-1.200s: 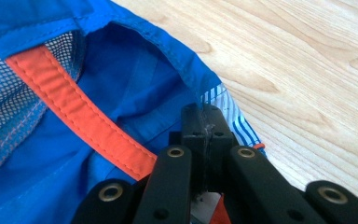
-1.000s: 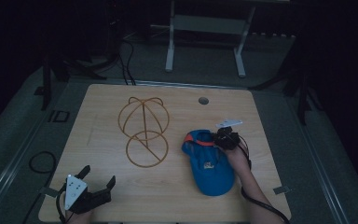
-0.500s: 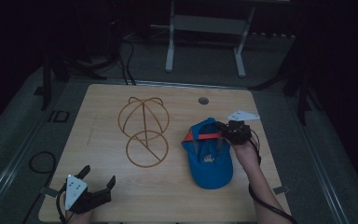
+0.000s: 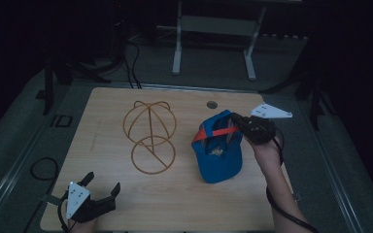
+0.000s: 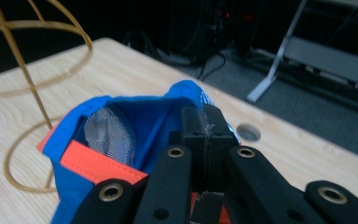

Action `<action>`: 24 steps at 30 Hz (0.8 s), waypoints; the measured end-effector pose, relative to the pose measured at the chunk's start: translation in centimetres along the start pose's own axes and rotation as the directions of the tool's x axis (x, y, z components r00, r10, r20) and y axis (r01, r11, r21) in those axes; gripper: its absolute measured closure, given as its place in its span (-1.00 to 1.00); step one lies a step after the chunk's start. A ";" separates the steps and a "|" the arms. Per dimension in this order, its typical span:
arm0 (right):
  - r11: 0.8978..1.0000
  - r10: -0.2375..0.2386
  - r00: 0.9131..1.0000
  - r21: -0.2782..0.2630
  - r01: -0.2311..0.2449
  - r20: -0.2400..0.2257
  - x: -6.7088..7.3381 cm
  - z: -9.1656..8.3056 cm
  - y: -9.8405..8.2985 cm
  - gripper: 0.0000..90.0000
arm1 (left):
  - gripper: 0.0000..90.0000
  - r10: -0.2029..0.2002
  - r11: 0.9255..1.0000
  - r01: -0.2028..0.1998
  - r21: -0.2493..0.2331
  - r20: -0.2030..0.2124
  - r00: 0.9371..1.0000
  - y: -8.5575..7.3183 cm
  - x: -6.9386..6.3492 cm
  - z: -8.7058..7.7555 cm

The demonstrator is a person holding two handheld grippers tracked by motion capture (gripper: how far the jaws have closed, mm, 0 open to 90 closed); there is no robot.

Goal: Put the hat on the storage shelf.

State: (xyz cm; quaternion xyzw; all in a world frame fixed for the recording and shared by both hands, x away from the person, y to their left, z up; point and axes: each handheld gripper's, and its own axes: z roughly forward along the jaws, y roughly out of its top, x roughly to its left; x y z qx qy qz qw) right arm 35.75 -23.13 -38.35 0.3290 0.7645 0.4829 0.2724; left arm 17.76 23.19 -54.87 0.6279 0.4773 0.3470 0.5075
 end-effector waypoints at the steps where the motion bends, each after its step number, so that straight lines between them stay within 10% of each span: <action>1: 1.000 -0.004 1.000 -0.012 0.004 -0.003 0.1 -0.4 0.4 1.00 | -0.91 -0.009 1.000 0.009 0.001 0.004 1.000 0.1 0.0 0.0; 10: 0.995 -0.049 0.999 -0.084 0.050 0.023 0.9 -3.0 3.1 1.00 | -0.91 -0.015 1.000 0.014 0.001 0.050 0.999 2.0 -1.0 -0.2; 24: 0.989 -0.060 0.998 -0.135 0.061 0.010 1.1 -5.4 5.8 1.00 | -0.91 0.042 0.999 -0.035 -0.036 0.223 0.974 11.5 -5.0 1.1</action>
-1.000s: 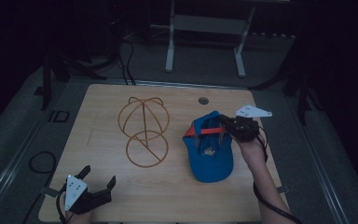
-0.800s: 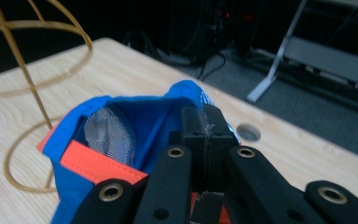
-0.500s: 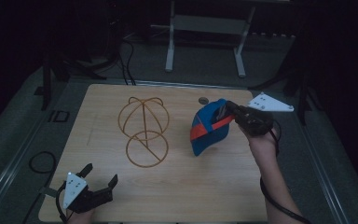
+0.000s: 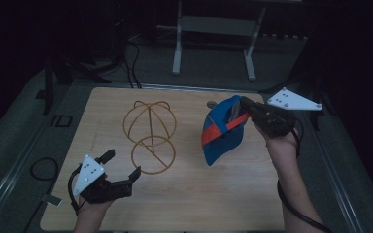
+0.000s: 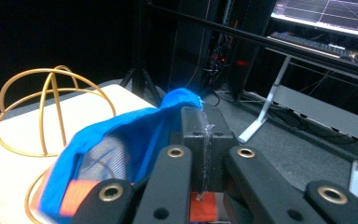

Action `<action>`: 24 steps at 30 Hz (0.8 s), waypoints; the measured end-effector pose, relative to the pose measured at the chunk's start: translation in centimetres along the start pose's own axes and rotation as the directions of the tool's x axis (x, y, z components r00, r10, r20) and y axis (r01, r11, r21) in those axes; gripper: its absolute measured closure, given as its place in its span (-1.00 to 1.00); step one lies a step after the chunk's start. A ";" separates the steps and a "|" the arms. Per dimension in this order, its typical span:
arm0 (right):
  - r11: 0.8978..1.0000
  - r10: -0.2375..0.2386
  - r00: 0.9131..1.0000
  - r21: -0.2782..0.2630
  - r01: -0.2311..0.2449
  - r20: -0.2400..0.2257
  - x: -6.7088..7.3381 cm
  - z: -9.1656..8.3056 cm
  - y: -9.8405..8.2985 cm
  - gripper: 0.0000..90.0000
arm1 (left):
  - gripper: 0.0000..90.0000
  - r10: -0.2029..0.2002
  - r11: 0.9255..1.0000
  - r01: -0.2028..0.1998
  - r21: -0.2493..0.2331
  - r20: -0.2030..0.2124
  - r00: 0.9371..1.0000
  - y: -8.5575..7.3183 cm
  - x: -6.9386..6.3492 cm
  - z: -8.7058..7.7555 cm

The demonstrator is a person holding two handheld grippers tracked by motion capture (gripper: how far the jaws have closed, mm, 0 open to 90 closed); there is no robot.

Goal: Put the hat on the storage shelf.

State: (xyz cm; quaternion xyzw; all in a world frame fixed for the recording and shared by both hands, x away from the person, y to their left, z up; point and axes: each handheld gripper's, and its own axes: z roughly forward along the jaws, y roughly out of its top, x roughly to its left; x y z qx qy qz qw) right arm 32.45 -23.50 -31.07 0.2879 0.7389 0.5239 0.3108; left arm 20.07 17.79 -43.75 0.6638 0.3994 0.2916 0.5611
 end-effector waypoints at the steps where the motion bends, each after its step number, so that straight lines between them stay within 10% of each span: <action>1: 1.000 0.003 1.000 -0.004 -0.003 -0.004 0.0 -0.2 -0.1 1.00 | -0.91 0.009 1.000 -0.009 0.001 0.016 1.000 0.7 -0.3 0.3; 10: 1.000 -0.018 1.000 -0.017 0.018 -0.011 1.0 -1.3 0.1 1.00 | -0.91 0.108 0.994 -0.106 -0.024 0.109 0.988 5.1 -4.0 3.6; 24: 1.000 -0.007 1.000 -0.011 0.007 -0.005 0.9 -1.4 -0.1 1.00 | -0.90 0.156 0.987 -0.162 0.008 0.229 0.961 6.7 -8.5 11.1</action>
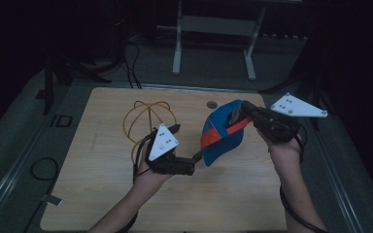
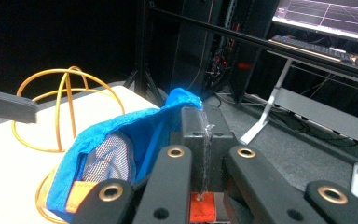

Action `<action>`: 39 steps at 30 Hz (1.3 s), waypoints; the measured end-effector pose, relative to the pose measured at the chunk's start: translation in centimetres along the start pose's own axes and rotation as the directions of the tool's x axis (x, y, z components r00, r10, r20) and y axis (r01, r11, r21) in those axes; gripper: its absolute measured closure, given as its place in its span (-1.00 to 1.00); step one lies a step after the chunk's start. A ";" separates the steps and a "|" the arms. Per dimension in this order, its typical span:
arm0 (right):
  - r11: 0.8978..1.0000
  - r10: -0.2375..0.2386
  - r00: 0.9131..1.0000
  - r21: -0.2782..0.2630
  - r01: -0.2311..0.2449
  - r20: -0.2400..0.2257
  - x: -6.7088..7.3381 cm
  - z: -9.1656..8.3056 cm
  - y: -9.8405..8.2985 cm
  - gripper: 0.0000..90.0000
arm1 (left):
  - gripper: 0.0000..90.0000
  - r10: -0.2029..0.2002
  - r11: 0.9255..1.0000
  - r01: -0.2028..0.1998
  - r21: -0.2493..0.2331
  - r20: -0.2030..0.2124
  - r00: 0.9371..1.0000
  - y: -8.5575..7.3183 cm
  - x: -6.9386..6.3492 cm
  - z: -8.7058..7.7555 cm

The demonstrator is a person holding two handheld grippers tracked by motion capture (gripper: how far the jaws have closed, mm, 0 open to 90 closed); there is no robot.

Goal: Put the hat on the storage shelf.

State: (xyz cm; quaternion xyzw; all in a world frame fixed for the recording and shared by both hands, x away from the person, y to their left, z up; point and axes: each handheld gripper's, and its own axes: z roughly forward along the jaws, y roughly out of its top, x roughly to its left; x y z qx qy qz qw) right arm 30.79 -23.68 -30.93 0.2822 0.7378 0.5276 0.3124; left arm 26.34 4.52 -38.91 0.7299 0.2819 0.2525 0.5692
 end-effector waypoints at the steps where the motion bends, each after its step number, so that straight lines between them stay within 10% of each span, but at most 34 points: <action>1: 1.000 0.002 1.000 -0.001 -0.002 -0.001 0.0 -0.1 0.0 1.00 | -0.89 -0.003 1.000 0.003 -0.001 0.016 1.000 0.2 -0.2 0.6; 14: 1.000 -0.006 1.000 -0.012 0.005 -0.028 0.6 -0.5 -0.2 0.99 | -0.75 -0.016 0.999 0.015 0.028 0.040 0.999 1.4 -1.3 4.8; 28: 1.000 -0.018 0.998 -0.010 0.017 -0.061 1.9 -0.7 -0.8 0.99 | 0.79 -0.026 0.999 0.027 0.020 -0.071 0.997 1.2 -0.6 4.5; 39: 1.000 -0.003 0.994 0.001 0.003 -0.106 2.9 -1.7 -2.4 0.99 | 0.92 0.014 1.000 -0.012 0.023 -0.090 0.996 1.2 -0.6 4.5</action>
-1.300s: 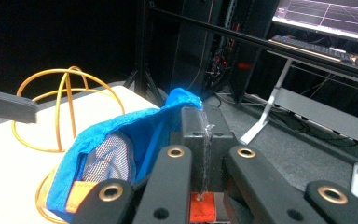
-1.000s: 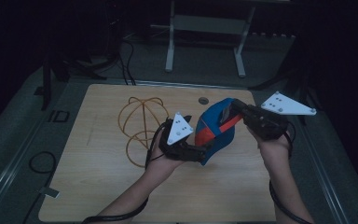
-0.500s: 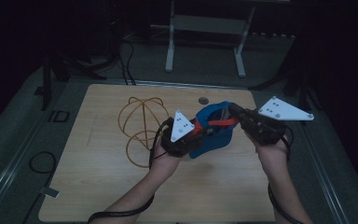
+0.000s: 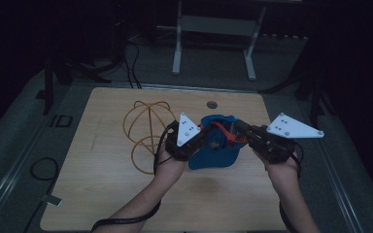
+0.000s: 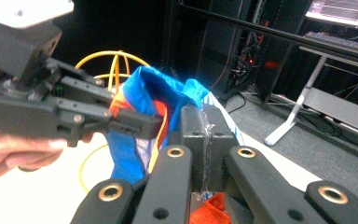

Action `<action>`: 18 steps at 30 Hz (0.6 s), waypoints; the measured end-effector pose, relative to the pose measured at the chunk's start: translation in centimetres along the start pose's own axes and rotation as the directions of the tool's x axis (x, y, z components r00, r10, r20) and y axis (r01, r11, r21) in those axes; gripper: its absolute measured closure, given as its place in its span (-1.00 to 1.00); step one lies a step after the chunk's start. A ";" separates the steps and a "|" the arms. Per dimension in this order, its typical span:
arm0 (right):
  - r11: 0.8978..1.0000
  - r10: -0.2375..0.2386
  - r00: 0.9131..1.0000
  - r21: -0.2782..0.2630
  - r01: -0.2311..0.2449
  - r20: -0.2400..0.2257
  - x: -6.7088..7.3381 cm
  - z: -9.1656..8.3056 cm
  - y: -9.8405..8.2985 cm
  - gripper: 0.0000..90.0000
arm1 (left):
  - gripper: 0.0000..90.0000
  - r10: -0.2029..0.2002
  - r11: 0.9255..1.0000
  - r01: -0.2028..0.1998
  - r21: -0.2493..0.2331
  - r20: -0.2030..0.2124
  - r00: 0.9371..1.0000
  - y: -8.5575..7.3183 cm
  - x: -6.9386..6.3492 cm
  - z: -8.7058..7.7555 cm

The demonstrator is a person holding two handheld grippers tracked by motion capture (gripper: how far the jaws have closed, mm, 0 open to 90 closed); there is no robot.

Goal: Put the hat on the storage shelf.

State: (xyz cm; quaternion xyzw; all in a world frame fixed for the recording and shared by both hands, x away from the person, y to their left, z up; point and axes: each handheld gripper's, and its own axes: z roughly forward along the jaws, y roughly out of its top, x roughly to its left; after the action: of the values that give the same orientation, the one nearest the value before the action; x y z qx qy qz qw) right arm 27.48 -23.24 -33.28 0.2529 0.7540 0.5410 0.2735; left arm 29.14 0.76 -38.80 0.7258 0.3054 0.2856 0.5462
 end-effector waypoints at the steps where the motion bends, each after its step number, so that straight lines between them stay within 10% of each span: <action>1: 1.000 0.003 1.000 0.002 -0.003 -0.006 0.0 -0.1 -0.2 0.99 | 0.92 0.006 1.000 -0.006 -0.006 0.005 1.000 0.0 -0.1 0.0; 18: 0.999 0.035 0.992 -0.035 -0.040 -0.121 0.6 -4.3 -2.4 0.57 | 0.92 0.076 0.992 -0.070 -0.107 0.046 0.996 0.8 -0.1 -1.2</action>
State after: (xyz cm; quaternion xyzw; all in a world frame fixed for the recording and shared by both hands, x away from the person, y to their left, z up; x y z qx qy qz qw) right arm 23.91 -26.43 -34.52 0.2287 0.7540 0.5744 0.2220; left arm 28.23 1.23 -37.75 0.7135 0.2495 0.3030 0.5804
